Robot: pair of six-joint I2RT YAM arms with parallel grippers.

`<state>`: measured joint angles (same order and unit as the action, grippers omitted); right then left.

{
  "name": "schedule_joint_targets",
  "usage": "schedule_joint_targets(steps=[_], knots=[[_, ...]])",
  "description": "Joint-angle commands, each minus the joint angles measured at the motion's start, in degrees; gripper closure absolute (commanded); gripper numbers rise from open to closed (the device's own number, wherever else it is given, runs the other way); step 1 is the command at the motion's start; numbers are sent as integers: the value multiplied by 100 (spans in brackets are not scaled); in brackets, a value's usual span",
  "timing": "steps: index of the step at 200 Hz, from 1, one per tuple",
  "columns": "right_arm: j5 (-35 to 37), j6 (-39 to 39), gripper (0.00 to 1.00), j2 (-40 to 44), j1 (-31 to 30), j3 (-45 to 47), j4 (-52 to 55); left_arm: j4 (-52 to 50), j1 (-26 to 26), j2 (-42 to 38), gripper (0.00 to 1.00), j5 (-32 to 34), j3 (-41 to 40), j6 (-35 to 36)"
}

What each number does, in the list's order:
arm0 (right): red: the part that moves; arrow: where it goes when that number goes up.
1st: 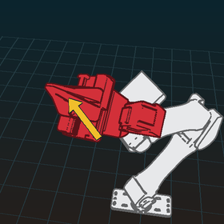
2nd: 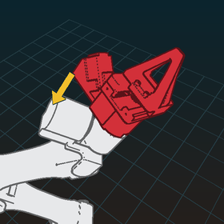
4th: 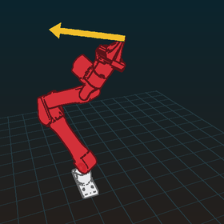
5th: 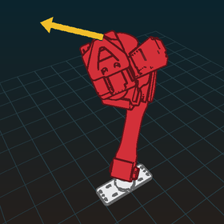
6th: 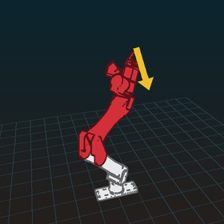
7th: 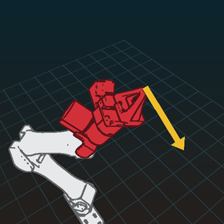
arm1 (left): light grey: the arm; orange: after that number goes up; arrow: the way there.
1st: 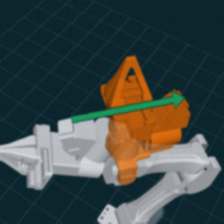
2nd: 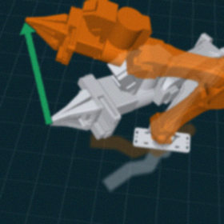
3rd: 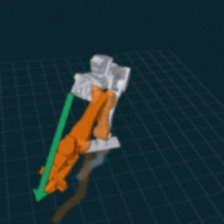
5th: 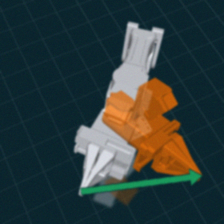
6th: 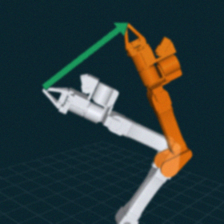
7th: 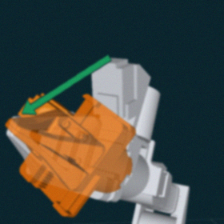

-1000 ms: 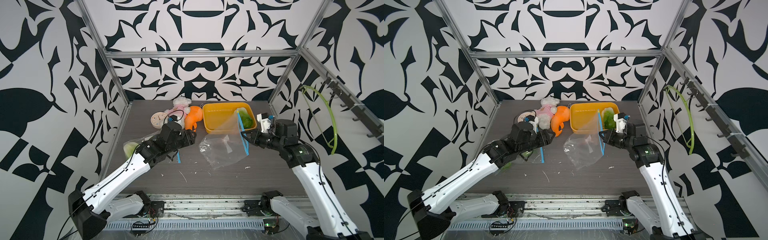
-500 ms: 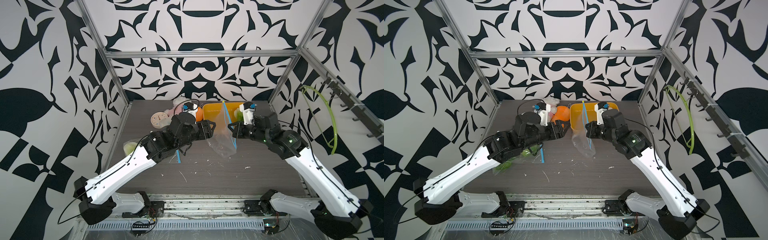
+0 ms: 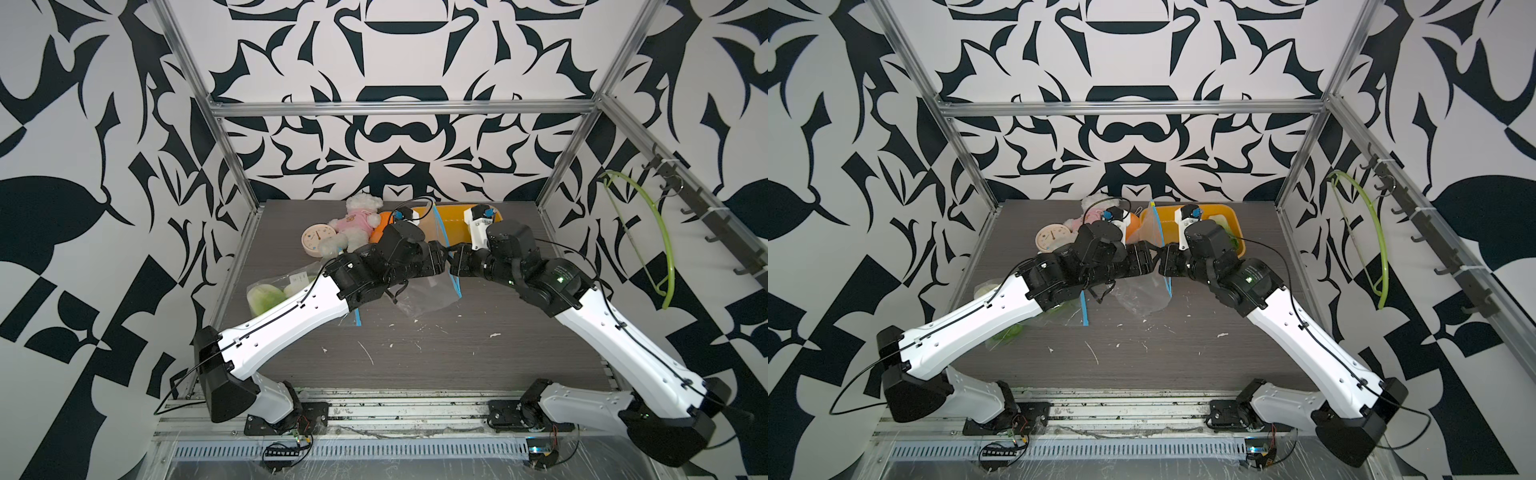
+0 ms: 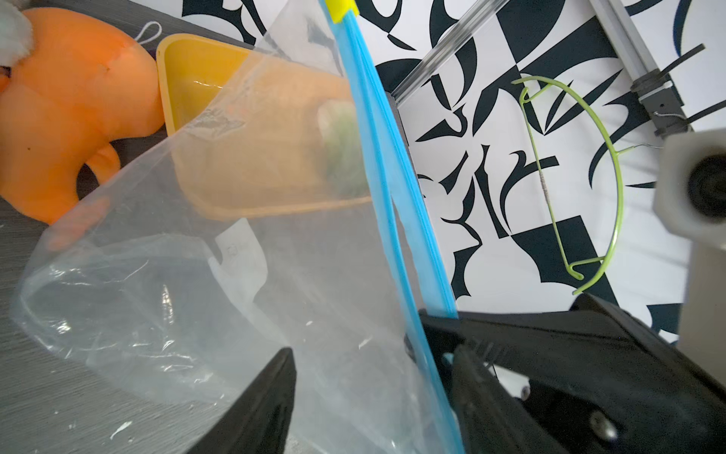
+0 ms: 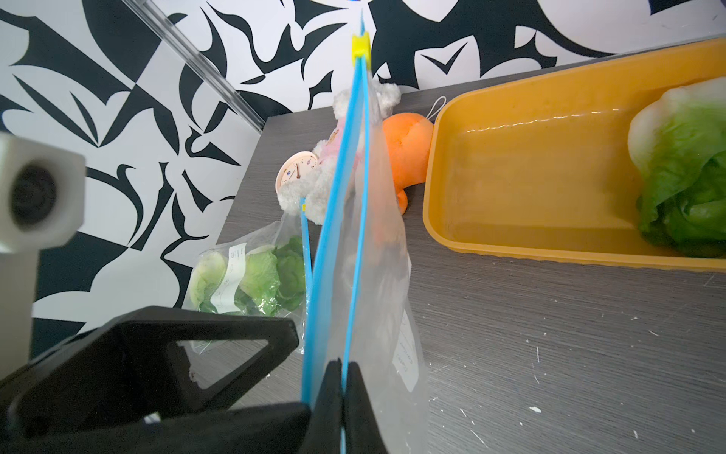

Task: Put the chinese cabbages into a zipper bag and zip it
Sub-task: Open the zipper of the food storage bag.

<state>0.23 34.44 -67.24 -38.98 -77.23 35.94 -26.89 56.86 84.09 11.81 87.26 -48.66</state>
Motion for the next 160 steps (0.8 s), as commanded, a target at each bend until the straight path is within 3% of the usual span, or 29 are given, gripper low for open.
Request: schedule_joint_targets(steps=[1,82,160], knots=[[105,-32,100,11,-141,-52,-354,59,-131,75,39,28,139,-43],[564,-255,100,-103,-359,-259,-241,-95,-272,229,64,-4,277,-11],[1240,-420,100,-211,-597,-406,-129,-230,-281,493,74,-92,546,-67]])
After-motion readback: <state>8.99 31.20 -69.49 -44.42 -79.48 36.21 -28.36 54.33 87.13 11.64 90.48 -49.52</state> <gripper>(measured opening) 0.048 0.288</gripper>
